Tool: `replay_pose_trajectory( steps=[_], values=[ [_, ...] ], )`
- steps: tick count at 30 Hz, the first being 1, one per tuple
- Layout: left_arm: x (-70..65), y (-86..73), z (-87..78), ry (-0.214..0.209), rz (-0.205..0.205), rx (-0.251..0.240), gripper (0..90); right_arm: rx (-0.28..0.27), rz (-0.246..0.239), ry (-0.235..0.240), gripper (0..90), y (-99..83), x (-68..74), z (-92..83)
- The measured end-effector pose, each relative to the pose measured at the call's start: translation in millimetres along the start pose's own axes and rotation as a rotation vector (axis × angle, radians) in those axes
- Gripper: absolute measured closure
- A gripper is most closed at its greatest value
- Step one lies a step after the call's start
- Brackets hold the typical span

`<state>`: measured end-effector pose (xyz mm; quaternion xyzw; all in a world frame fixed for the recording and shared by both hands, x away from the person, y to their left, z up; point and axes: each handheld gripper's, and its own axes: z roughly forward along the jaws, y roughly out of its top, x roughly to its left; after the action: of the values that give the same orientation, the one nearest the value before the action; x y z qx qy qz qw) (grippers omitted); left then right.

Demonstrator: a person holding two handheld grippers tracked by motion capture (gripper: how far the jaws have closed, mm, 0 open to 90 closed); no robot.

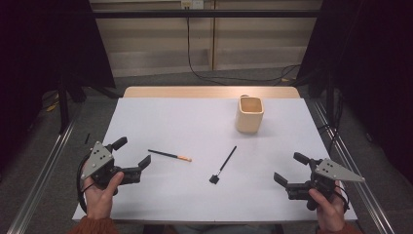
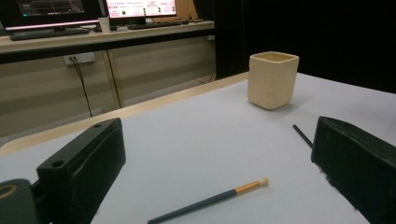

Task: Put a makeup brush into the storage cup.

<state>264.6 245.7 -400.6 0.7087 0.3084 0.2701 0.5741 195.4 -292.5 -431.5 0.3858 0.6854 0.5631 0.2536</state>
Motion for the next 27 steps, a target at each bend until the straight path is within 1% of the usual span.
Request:
replay_pose_trajectory(
  steps=[1, 2, 6, 8, 11, 13, 14, 15, 17, 20, 24, 25, 27],
  values=[
    [0.4, 1.4, 1.8, -0.004, 0.0, -0.002, 2.9, -0.001, 0.0, -0.001, 0.0, 0.0, 0.0, 0.0],
    [0.6, 3.2, 4.1, -0.002, 0.011, -0.002, 2.8, -0.004, 0.004, 0.0, 0.0, 0.0, -0.1, 0.1],
    [2.8, 5.6, 10.7, -0.007, 0.016, 0.001, 2.9, -0.003, 0.005, -0.001, 0.0, -0.1, -0.4, 0.5],
    [4.4, 6.4, 14.6, -0.011, 0.008, -0.004, 2.9, -0.005, 0.004, -0.002, 0.0, 0.0, 0.1, 0.4],
    [7.1, 7.8, 18.1, -0.011, 0.008, -0.001, 2.9, -0.006, 0.005, -0.001, 0.0, 0.0, 0.0, 0.4],
    [10.5, 10.5, 24.9, -0.011, -0.001, -0.006, 2.8, -0.007, 0.005, 0.0, 0.0, -0.1, -0.2, 0.6],
    [10.5, 10.5, 24.9, -0.011, -0.001, -0.006, 2.8, -0.007, 0.005, 0.0, 0.0, -0.1, -0.2, 0.6],
    [12.4, 13.3, 28.6, -0.016, 0.005, -0.007, 2.9, -0.008, 0.003, 0.001, 0.0, -0.1, -0.3, 0.7],
    [13.0, 14.6, 30.2, -0.016, 0.0, -0.012, 2.9, -0.008, 0.003, 0.001, 0.0, -0.1, -0.2, 0.7],
    [13.7, 19.0, 36.5, -0.018, 0.012, -0.007, 2.9, -0.007, 0.007, -0.002, 0.0, -0.1, 0.2, 0.5],
    [14.0, 23.1, 40.3, -0.024, 0.005, -0.017, 2.9, -0.007, 0.004, -0.001, 0.0, -0.1, -0.1, 0.4],
    [16.0, 26.5, 43.0, -0.024, 0.013, -0.018, 2.9, -0.008, 0.004, 0.001, 0.0, -0.2, 0.1, 0.8],
    [16.6, 27.9, 44.6, -0.025, 0.009, -0.017, 2.9, -0.005, 0.004, 0.002, 0.0, -0.2, 0.2, 1.0]
  ],
)
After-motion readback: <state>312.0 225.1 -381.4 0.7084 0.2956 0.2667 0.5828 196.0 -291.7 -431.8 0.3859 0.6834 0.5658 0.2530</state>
